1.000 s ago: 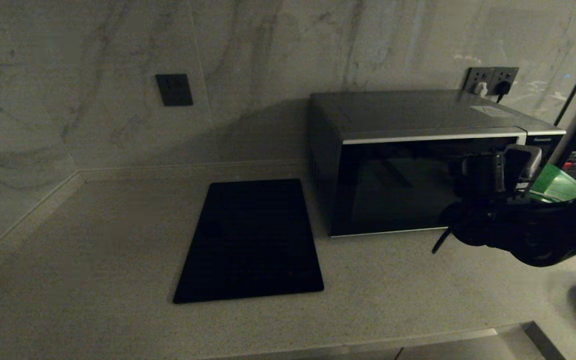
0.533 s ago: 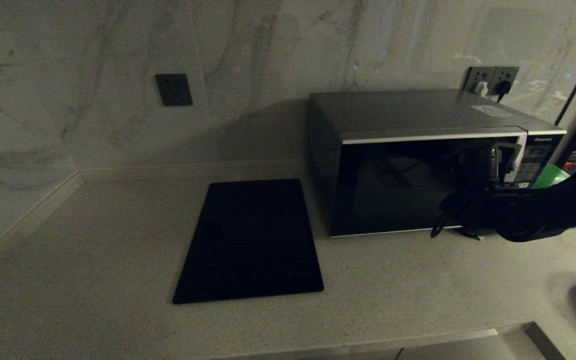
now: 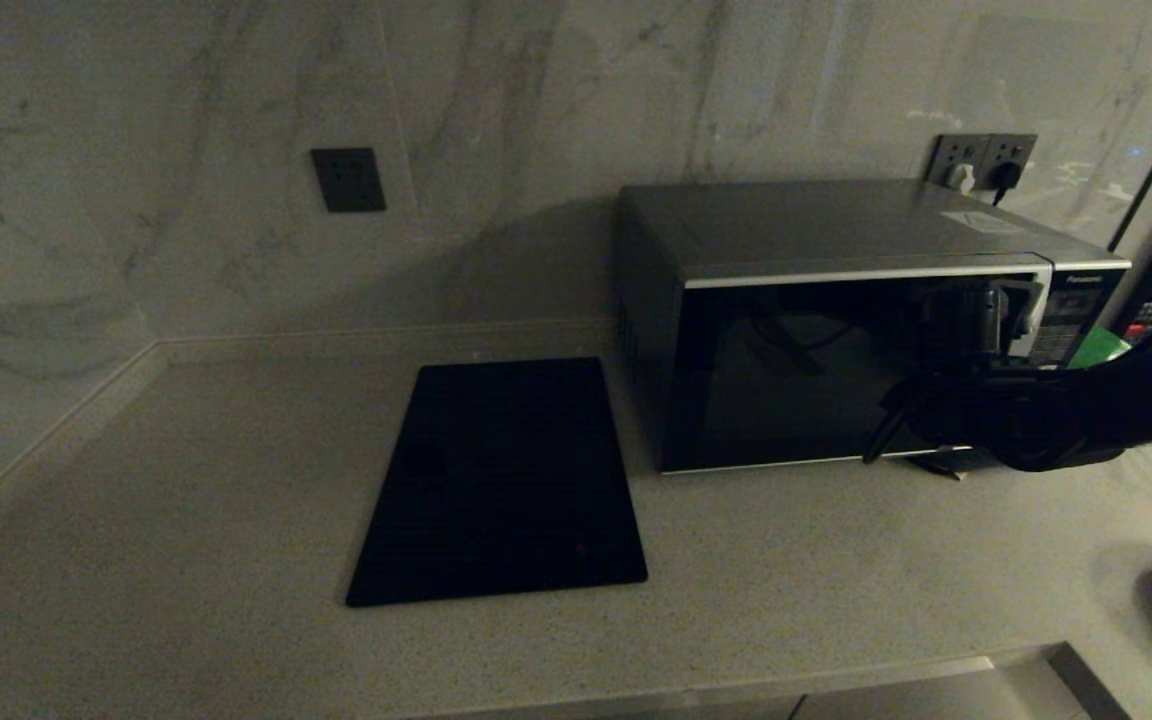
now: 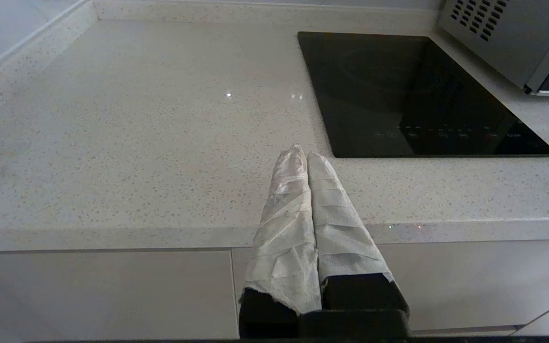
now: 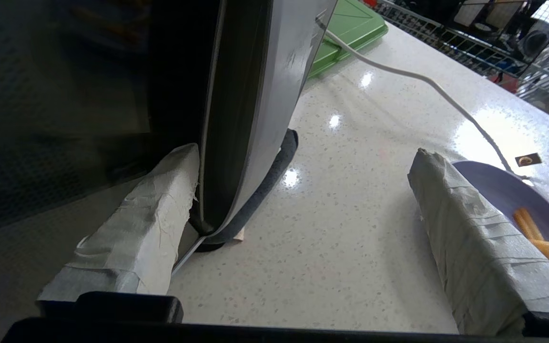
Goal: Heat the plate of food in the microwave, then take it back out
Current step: Open the microwave oven
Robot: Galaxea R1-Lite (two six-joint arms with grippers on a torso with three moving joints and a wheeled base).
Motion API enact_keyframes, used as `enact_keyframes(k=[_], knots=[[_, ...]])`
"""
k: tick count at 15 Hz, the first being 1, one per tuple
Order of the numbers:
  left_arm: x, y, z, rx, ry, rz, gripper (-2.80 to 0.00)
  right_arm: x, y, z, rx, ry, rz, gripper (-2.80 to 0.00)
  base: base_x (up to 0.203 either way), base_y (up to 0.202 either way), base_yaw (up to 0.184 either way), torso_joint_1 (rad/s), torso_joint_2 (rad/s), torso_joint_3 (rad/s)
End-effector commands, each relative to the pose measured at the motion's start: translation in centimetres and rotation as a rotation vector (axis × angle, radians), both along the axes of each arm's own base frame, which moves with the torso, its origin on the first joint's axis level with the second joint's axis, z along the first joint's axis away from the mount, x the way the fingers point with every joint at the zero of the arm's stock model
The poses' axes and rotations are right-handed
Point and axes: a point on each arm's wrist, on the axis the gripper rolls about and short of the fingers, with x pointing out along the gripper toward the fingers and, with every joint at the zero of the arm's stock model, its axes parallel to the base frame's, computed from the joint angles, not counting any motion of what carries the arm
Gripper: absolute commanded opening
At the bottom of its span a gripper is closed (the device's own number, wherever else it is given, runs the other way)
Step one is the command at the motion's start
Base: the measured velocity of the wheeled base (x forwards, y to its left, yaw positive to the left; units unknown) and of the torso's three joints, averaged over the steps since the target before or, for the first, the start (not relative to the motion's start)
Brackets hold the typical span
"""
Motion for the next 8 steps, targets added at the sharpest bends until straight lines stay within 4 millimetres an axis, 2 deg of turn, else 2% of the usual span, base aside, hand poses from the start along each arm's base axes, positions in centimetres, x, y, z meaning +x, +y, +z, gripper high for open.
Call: enact_keyframes(k=[1,8], knots=[[0.01,0.0,0.01,-0.001,0.001,0.0,-2.8,-0.13,-0.28,0.04,-0.003,-0.003,-0.014,0.0,0.0,0.0,0.0,0.0,0.0,0.0],[0.01,0.0,0.01,-0.001,0.001,0.0,-2.8,-0.92,-0.75,-0.03,-0.008,0.013,-0.03,0.0,0.0,0.0,0.0,0.0,0.0,0.0]])
